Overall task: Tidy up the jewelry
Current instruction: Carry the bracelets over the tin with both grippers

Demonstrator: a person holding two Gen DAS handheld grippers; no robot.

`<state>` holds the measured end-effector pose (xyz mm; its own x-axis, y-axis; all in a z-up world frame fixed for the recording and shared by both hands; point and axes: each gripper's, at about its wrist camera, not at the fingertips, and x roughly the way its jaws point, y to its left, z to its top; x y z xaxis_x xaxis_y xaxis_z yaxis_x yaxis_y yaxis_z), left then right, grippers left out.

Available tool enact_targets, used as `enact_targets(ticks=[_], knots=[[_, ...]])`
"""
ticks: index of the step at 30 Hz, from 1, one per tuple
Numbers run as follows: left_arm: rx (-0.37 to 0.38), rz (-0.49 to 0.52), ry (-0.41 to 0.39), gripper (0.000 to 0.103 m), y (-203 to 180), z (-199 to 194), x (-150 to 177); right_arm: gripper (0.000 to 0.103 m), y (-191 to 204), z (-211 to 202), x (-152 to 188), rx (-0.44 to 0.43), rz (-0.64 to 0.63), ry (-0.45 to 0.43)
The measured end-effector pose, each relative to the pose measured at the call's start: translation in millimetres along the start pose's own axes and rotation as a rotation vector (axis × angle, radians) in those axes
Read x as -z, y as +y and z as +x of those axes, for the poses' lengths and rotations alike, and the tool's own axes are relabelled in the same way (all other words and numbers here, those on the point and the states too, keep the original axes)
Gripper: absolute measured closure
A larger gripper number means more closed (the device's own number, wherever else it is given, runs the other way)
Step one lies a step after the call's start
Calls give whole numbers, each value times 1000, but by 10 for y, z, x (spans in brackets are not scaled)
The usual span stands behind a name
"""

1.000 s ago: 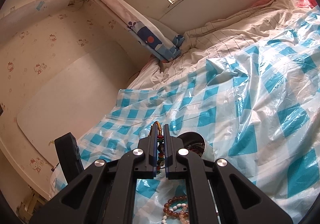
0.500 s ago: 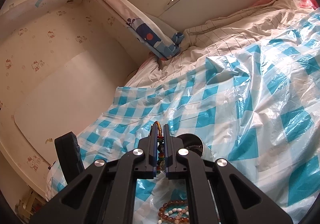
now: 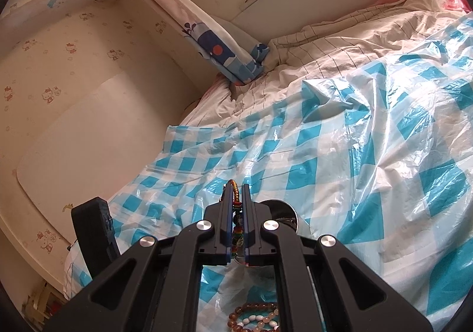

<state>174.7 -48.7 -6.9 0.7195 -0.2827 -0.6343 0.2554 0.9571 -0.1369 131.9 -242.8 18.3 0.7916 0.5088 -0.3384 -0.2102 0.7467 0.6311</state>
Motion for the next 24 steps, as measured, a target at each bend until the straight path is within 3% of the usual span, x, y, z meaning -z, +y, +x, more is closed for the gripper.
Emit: enact_targets(ticks=[24], knots=[[3,9,17,100,-28,116,41,97,-96,206,2,16,11,36]])
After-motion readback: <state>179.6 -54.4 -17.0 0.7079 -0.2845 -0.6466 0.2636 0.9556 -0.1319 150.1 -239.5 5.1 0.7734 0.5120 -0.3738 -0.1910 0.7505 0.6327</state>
